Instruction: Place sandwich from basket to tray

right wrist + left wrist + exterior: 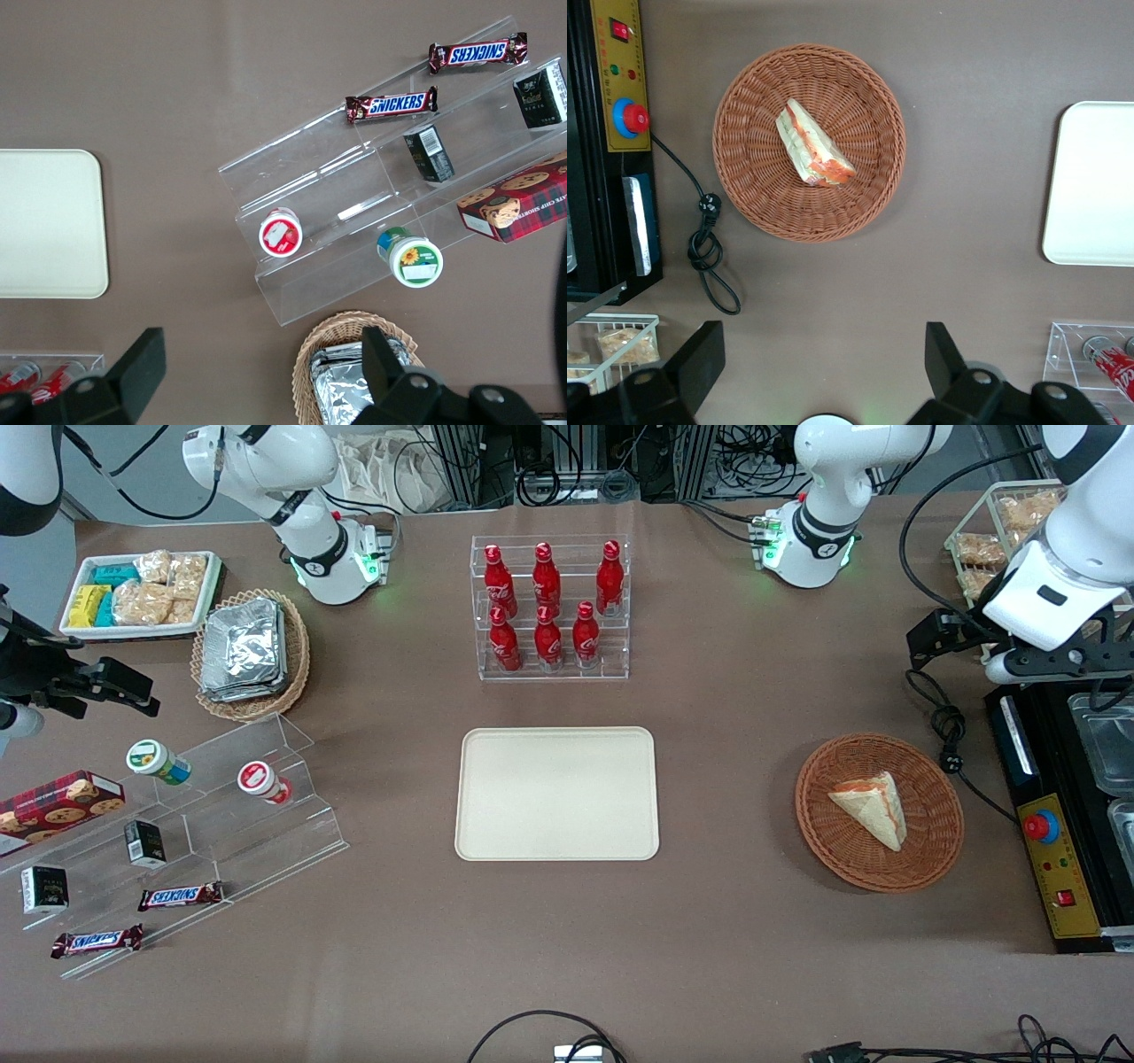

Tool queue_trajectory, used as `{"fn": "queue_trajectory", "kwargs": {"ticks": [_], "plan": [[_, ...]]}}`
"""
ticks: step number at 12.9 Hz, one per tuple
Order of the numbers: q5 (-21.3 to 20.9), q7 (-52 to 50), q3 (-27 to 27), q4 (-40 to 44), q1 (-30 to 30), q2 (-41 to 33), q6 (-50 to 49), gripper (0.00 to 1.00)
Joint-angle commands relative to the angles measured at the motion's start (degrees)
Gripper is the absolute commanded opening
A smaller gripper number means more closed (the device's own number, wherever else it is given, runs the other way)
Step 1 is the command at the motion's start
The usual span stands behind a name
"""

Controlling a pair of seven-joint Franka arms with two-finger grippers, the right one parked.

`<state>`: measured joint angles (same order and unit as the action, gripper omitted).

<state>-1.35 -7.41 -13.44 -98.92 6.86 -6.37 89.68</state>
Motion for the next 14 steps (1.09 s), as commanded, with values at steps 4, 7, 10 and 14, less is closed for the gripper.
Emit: {"fn": "queue_trajectory", "kwargs": {"ticks": [4,7,10,14], "plan": [[-1.2,-0.5,-0.5,-0.7,0.3,0.5,0.8,1.00],[-1.3,-2.2,1.5,0.0,0.0,5.1,3.3,1.00],[-2.2,-17.8,2.8,-0.4,-1.1,11.4,7.4,0.99],[-6.8,-29.9,2.8,-2.9,-2.3,17.0,13.2,0.99]]}}
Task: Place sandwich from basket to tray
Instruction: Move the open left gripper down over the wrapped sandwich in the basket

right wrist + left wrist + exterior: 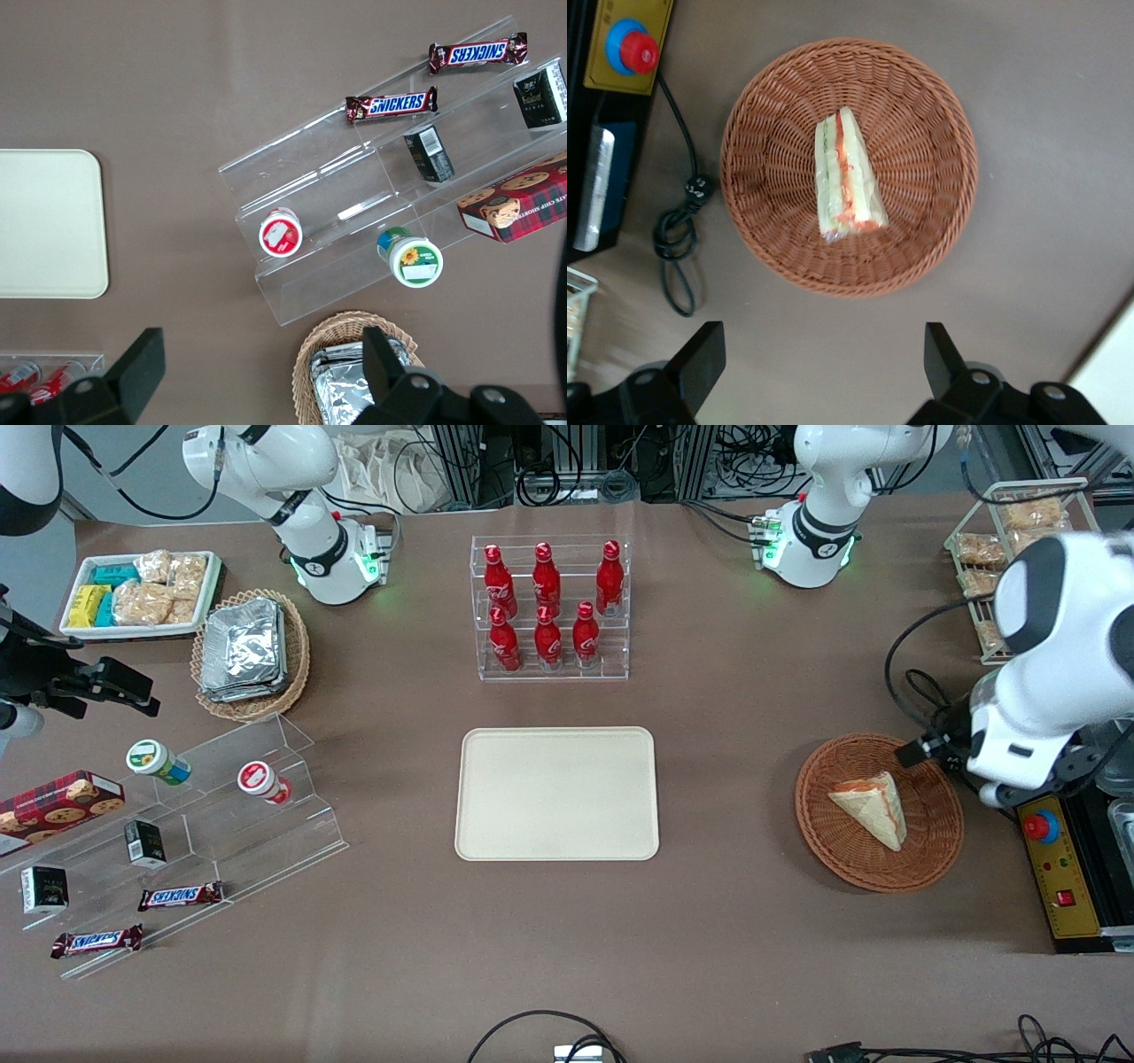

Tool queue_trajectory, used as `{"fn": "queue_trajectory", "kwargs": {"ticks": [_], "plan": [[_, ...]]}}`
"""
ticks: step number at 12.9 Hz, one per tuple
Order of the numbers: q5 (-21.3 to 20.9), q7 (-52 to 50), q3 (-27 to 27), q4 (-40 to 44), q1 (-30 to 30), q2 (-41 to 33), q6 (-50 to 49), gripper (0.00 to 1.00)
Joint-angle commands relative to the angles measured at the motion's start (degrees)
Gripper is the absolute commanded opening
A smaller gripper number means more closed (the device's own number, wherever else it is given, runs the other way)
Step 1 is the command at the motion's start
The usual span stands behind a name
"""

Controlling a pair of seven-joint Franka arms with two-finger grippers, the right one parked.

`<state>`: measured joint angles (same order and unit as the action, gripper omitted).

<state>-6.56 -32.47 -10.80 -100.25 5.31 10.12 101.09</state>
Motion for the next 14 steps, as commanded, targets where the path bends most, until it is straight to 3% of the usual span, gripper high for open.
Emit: {"fn": "queue_trajectory", "kwargs": {"ticks": [1,7,10,14], "plan": [[-1.6,-5.7,0.3,-4.7,-0.7,0.3,4.9,0.99],[-1.6,-7.5,4.3,-20.0,-0.7,0.2,23.9,0.99],[-1.6,-7.7,4.5,-23.6,-1.0,1.9,32.7,0.99],[-1.6,-7.4,7.4,-23.3,-2.4,5.1,36.8,0.98]]}}
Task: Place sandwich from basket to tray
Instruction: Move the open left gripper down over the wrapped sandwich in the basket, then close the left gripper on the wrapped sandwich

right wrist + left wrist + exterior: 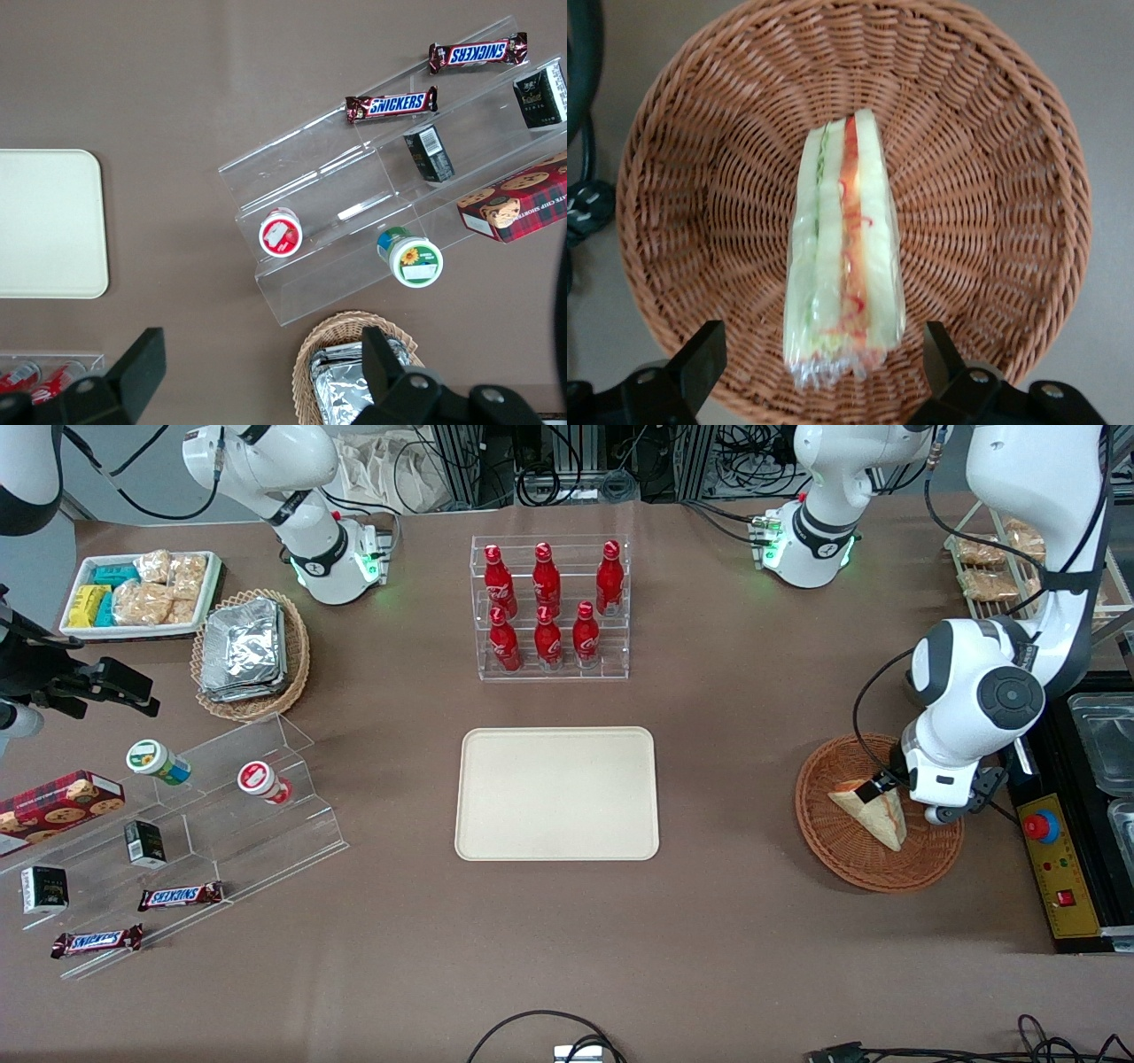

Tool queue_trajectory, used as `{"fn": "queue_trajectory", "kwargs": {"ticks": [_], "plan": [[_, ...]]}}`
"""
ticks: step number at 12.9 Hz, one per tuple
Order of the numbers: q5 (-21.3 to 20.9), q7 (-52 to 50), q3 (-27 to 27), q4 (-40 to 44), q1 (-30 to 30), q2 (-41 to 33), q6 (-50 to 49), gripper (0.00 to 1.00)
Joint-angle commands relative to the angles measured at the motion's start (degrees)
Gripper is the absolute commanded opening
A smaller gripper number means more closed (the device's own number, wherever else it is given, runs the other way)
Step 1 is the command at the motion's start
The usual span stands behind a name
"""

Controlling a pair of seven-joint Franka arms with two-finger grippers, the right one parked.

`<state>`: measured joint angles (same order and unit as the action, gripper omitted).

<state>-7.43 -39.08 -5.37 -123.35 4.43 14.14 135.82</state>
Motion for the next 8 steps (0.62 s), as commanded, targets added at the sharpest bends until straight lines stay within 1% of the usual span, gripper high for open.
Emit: {"fn": "queue_trajectory", "kwargs": {"ticks": [1,2,3,4,6,7,8], "plan": [[-0.7,-0.8,2.9,0.0,-2.3,1.9,2.5,0.98],[-0.7,-0.9,3.3,-0.1,-2.7,2.2,3.0,0.98],[-0.7,-1.0,3.4,0.0,-2.7,2.6,3.0,0.94],[-0.6,-1.2,3.4,0.2,-2.7,3.3,3.0,0.88],[0.0,-1.2,3.4,0.5,-2.7,4.1,4.0,0.80],[0.1,-1.2,3.4,0.5,-2.7,4.3,4.5,0.69],[0.3,-1.2,3.4,0.5,-2.8,4.5,4.9,0.55]]}}
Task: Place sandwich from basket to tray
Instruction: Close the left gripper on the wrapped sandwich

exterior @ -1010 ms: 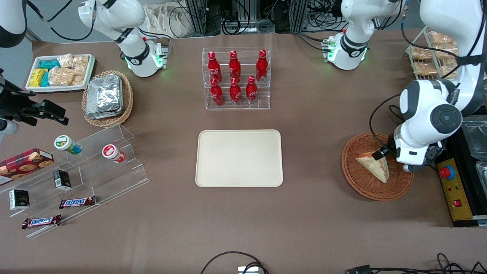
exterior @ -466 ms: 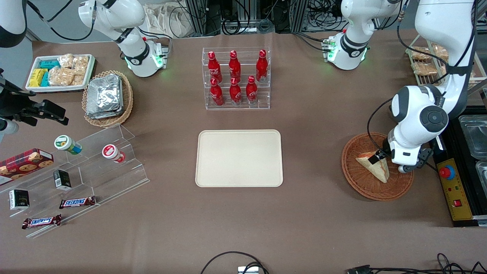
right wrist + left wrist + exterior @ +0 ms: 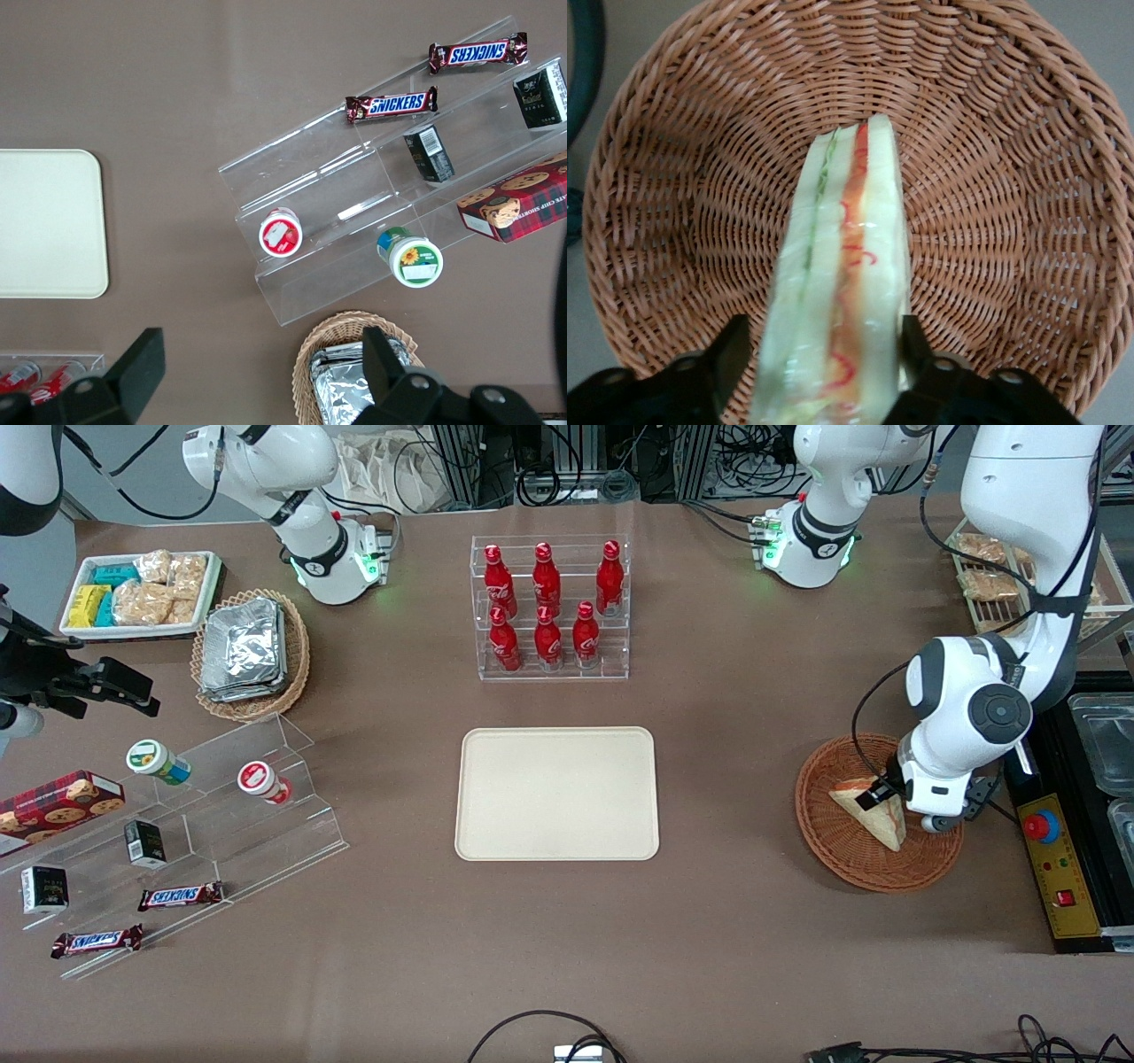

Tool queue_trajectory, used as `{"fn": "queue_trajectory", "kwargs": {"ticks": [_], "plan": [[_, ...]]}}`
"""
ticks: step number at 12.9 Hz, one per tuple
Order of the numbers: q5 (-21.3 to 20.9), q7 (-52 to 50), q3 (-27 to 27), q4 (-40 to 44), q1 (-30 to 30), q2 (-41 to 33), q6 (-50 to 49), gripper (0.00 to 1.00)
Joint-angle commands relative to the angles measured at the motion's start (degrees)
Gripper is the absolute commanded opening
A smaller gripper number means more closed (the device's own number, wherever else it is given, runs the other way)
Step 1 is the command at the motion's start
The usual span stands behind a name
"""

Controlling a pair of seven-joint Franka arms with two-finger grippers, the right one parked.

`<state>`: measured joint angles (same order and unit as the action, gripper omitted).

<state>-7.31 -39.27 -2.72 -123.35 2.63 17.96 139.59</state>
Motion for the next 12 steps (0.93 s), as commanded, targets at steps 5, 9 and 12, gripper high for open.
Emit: {"fn": "queue_trajectory", "kwargs": {"ticks": [5,9,12], "plan": [[-0.9,6.1,0.9,2.0,-1.0,-1.3,-1.2,0.00],[0.3,20.7,1.8,11.2,-1.0,-5.6,-16.7,0.00],[0.4,32.9,0.8,17.7,-1.0,-9.0,-28.0,0.00]]}}
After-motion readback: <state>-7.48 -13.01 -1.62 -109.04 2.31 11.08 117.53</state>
